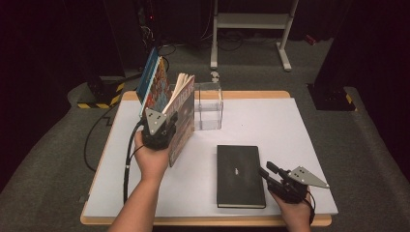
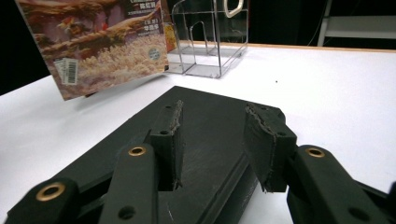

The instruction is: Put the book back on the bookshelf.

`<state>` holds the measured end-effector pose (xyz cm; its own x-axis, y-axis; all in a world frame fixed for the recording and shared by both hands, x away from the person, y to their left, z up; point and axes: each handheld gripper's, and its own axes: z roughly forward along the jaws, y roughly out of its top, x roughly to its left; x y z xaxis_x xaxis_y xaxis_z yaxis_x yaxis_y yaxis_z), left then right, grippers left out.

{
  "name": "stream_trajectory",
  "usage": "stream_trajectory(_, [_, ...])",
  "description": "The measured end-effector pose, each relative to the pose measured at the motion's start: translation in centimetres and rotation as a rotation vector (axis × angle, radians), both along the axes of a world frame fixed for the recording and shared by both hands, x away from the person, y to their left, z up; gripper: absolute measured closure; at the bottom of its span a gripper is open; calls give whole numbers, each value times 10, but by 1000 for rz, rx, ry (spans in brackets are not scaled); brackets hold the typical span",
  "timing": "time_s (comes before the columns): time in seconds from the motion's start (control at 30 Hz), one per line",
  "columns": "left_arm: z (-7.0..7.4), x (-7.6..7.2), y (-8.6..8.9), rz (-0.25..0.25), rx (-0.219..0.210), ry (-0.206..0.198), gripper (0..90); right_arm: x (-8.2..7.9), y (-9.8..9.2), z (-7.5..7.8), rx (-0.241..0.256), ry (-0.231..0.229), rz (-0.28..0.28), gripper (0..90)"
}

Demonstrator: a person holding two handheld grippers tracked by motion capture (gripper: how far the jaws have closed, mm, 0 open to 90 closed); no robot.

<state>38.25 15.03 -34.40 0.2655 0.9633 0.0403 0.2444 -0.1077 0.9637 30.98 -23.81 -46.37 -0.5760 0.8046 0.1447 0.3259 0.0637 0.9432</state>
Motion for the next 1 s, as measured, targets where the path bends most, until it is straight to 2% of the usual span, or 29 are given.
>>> stream_trajectory(0.27, [6,33,-11,62,2,-38,837,-1,-3,0,20,8,-8,580])
stream_trajectory(0.47, [3,59,-14,94,-20,-45,837,-1,-5,0,30,7,-10,581])
stream_trajectory(0.57, [0,71,-17,105,-14,-52,837,-1,-4,-1,28,11,-3,581])
stream_trajectory(0.7, [-3,89,-17,124,-35,-48,837,-1,-4,-1,30,14,-2,581])
stream_trajectory(0.87, [-7,103,-18,128,-45,-30,837,-1,-4,-2,32,15,-2,582])
stream_trajectory(1.0, [-12,110,-20,142,-31,-44,837,0,-4,-3,33,22,6,585])
